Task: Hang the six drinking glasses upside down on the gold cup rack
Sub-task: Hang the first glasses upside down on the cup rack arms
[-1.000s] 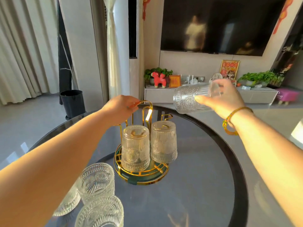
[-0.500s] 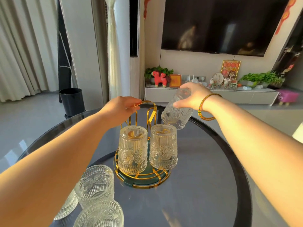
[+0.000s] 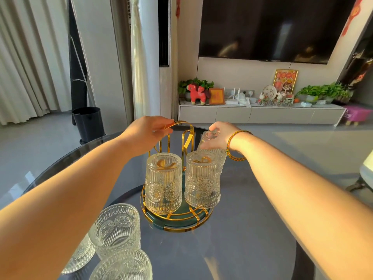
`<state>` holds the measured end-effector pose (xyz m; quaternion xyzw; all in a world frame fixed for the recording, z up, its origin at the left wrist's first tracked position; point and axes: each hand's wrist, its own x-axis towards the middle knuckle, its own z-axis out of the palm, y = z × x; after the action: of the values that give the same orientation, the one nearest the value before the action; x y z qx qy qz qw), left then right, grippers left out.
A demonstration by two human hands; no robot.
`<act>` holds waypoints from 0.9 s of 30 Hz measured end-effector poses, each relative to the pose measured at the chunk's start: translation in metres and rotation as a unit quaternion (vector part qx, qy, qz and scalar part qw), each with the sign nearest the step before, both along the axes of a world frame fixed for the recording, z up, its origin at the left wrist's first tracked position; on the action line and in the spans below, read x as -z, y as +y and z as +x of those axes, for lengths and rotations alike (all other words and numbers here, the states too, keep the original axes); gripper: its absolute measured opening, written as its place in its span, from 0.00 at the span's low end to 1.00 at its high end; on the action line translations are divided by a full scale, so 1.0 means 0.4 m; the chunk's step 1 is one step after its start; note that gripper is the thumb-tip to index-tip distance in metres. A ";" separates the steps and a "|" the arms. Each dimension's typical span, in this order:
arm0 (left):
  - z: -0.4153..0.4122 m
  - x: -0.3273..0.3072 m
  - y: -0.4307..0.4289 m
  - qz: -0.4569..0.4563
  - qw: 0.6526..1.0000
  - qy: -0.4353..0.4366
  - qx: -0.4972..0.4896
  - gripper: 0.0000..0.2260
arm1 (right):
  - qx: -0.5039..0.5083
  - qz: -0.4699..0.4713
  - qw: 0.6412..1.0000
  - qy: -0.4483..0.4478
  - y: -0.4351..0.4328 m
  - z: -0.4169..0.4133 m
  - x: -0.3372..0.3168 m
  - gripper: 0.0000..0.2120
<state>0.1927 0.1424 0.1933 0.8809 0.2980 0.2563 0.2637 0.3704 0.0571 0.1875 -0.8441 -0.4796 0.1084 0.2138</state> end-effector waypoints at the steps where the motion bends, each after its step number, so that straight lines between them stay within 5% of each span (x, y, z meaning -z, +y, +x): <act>1: 0.001 0.000 0.000 -0.001 1.000 0.000 0.000 0.14 | 0.003 -0.001 1.000 0.003 0.001 -0.001 0.003 0.32; 21: -0.005 0.028 0.004 0.038 0.999 0.016 -0.010 0.17 | -0.001 0.011 1.000 0.002 -0.015 0.003 0.038 0.30; 27: -0.029 0.043 -0.030 0.031 0.999 0.019 -0.010 0.19 | 0.021 0.179 0.984 -0.013 -0.086 -0.048 0.051 0.24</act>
<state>0.1810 0.1303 0.1762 0.8905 0.3037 0.2508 0.2278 0.3510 0.0226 0.1672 -0.8032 -0.4765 0.0056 0.3575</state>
